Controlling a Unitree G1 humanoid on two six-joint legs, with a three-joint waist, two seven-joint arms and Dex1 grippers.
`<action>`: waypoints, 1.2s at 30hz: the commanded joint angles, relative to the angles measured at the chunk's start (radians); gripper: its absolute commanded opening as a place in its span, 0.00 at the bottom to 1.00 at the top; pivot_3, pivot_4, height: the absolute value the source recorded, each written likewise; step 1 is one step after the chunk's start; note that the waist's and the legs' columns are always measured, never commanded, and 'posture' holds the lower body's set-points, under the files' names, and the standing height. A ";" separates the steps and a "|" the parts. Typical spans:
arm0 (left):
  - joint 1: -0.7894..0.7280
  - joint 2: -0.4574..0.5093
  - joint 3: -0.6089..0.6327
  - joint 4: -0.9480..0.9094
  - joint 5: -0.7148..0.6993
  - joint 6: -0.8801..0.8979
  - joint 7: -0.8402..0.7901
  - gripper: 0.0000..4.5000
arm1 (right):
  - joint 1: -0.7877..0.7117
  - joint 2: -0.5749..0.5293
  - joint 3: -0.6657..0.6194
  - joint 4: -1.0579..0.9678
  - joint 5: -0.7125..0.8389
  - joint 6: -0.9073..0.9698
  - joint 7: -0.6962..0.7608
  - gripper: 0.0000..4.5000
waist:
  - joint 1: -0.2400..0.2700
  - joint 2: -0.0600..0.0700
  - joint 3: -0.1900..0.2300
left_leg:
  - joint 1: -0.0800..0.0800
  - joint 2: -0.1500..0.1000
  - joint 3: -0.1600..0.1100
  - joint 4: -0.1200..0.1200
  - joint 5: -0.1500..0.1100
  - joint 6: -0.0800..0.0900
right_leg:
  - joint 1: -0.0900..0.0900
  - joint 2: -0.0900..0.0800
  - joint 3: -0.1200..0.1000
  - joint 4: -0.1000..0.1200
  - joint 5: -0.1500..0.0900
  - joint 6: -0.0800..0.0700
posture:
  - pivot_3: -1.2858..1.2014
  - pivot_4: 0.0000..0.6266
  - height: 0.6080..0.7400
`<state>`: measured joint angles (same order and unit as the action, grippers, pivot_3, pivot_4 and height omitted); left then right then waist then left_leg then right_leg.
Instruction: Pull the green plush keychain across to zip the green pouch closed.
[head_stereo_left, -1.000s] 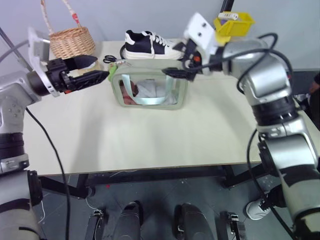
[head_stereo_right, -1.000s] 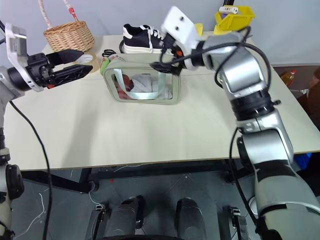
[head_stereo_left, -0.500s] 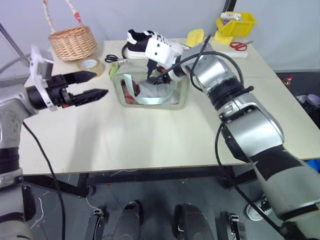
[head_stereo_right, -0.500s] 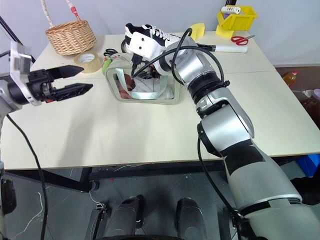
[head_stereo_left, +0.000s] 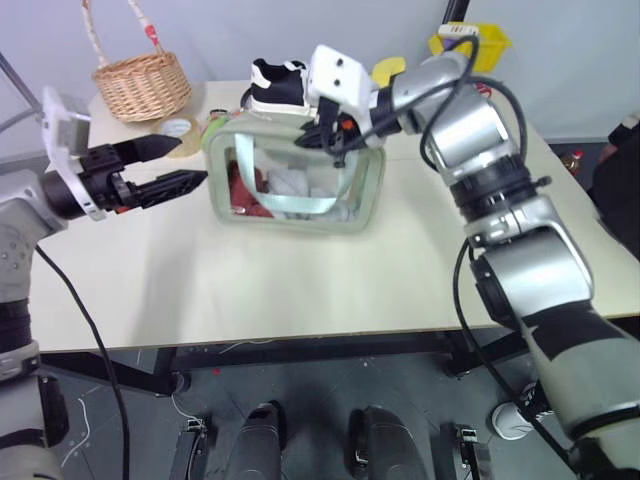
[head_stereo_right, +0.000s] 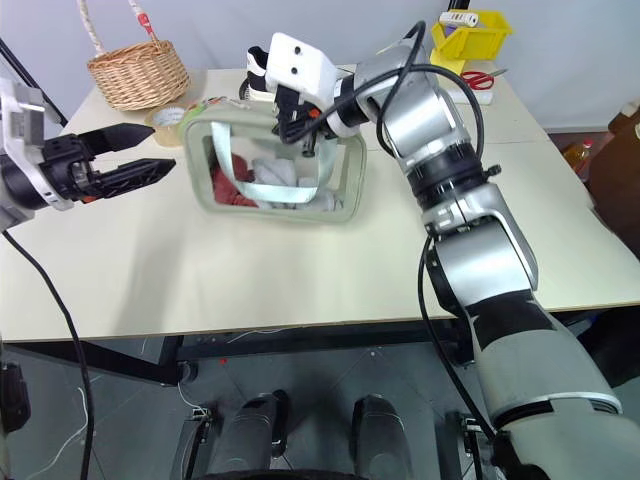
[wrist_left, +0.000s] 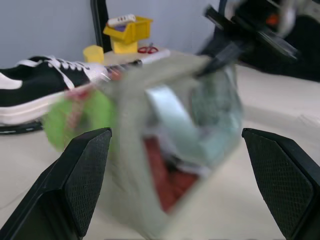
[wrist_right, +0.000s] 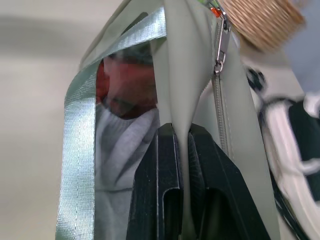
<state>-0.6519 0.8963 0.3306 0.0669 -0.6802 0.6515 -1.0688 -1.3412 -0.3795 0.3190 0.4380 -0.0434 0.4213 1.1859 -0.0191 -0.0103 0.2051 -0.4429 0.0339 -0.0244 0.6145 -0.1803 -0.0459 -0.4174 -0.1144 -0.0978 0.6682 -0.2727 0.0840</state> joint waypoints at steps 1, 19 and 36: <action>-0.020 0.025 0.027 -0.016 -0.018 0.003 -0.002 1.00 | 0.084 -0.020 0.015 -0.252 0.022 0.096 0.004 0.02 | 0.001 0.000 0.000 | 0.000 0.000 0.000 0.000 0.000 0.000 | 0.000 0.000 0.000 0.000 0.000 0.000 | 0.52 0.24 1.00; -0.043 0.027 -0.017 -0.003 0.005 -0.005 -0.029 1.00 | 0.150 -0.063 -0.040 -0.560 0.109 0.482 -0.091 0.89 | 0.004 0.000 0.000 | 0.000 0.000 0.000 0.002 0.000 -0.001 | 0.000 0.000 0.000 0.001 0.001 -0.001 | 0.52 0.24 1.00; 0.024 0.062 -0.011 0.069 0.061 -0.047 -0.065 1.00 | 0.298 -0.321 -0.025 -0.597 0.144 0.332 -0.040 0.23 | -0.001 0.000 0.000 | 0.001 0.000 0.001 0.000 0.000 0.000 | 0.000 0.000 0.001 -0.001 0.001 0.000 | 0.52 0.24 1.00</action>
<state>-0.6275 0.9302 0.2899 0.1259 -0.6310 0.6290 -1.1251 -1.0316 -0.7074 0.3118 -0.1153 0.0867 0.7522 1.1559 -0.0199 -0.0107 0.2048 -0.4418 0.0340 -0.0234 0.6149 -0.1800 -0.0464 -0.4171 -0.1144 -0.0965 0.6677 -0.2721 0.0835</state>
